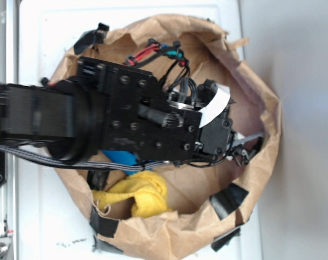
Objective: Grab the blue sponge.
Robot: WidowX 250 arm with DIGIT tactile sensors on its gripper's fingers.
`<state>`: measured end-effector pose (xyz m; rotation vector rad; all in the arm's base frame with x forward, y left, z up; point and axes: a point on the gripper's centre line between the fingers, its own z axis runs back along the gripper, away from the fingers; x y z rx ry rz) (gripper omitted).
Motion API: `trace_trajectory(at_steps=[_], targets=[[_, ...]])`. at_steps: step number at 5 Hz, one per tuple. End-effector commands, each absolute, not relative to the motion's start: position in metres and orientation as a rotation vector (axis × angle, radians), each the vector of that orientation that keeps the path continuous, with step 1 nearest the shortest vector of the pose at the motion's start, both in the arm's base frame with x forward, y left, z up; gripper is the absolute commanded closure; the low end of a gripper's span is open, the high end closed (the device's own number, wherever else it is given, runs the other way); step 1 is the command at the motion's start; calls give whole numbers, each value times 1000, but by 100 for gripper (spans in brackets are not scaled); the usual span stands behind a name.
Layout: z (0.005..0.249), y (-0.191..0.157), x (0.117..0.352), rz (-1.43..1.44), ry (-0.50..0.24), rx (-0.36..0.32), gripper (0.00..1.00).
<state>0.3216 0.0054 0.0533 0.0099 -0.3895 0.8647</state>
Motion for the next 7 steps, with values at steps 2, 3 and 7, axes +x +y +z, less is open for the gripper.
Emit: trace_trajectory(at_steps=[2, 3, 7], targets=[[59, 6, 338, 925, -330, -56, 0], [58, 8, 342, 994, -335, -46, 0], [53, 19, 342, 1176, -391, 26, 0]])
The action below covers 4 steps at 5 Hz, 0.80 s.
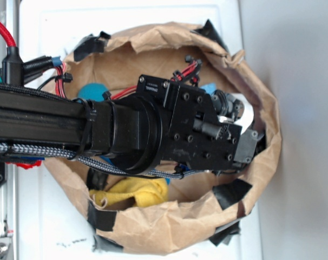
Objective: Grab the blue sponge.
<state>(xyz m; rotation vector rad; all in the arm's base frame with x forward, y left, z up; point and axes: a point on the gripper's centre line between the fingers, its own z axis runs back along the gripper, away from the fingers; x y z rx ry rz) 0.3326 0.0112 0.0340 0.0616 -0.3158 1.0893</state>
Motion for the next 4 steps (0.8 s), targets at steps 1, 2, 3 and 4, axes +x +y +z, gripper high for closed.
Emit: trace_trajectory(at_steps=[1, 2, 3, 4], targets=[[56, 27, 329, 1195, -374, 23, 0], [58, 34, 324, 1261, -384, -22, 0], [59, 39, 324, 1367, -388, -142, 0], [60, 38, 332, 1400, -369, -151, 0]])
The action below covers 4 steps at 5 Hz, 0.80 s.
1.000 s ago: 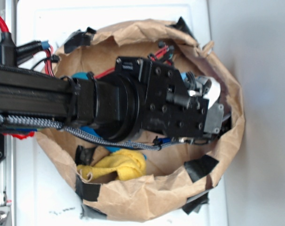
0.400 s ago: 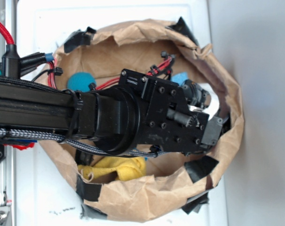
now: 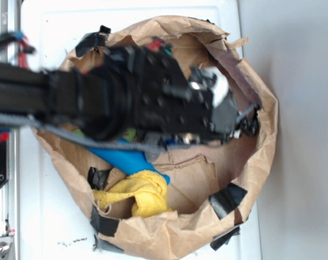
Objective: Grab the blue sponge.
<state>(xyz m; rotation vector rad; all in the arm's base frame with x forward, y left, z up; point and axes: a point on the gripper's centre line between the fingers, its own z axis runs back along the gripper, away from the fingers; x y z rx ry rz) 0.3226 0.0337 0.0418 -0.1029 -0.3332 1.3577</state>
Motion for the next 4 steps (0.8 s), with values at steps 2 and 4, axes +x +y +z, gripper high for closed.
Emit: trace_trajectory(at_steps=[2, 4], targets=[[61, 33, 344, 1396, -351, -120, 0], [41, 23, 346, 1330, -382, 16, 0]])
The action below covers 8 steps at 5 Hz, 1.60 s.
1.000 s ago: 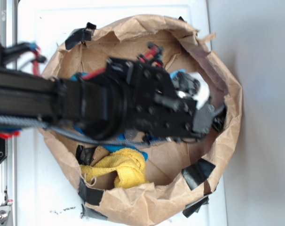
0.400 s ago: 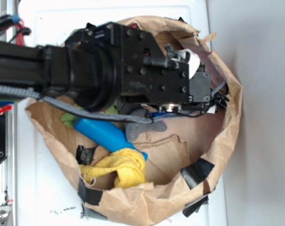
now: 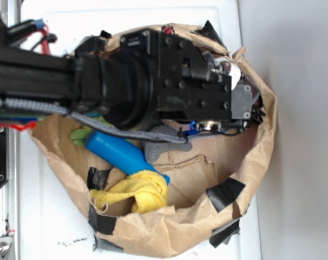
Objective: Grab the blue sponge.
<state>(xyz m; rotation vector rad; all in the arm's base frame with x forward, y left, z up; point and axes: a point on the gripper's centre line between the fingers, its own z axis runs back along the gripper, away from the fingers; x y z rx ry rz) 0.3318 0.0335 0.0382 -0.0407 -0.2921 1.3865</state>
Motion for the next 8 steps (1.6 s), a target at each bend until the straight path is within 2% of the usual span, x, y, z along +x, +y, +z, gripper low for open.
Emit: trace_trajectory(at_steps=[1, 2, 3, 5, 6, 7, 8], targets=[[28, 23, 340, 1269, -375, 71, 0], [30, 27, 333, 1239, -362, 34, 75], [34, 29, 333, 1244, -358, 14, 100], [40, 30, 333, 1233, -369, -11, 100], [45, 31, 332, 1208, -324, -7, 100], [59, 32, 324, 1078, -192, -16, 100], [87, 28, 301, 883, -124, -96, 100]])
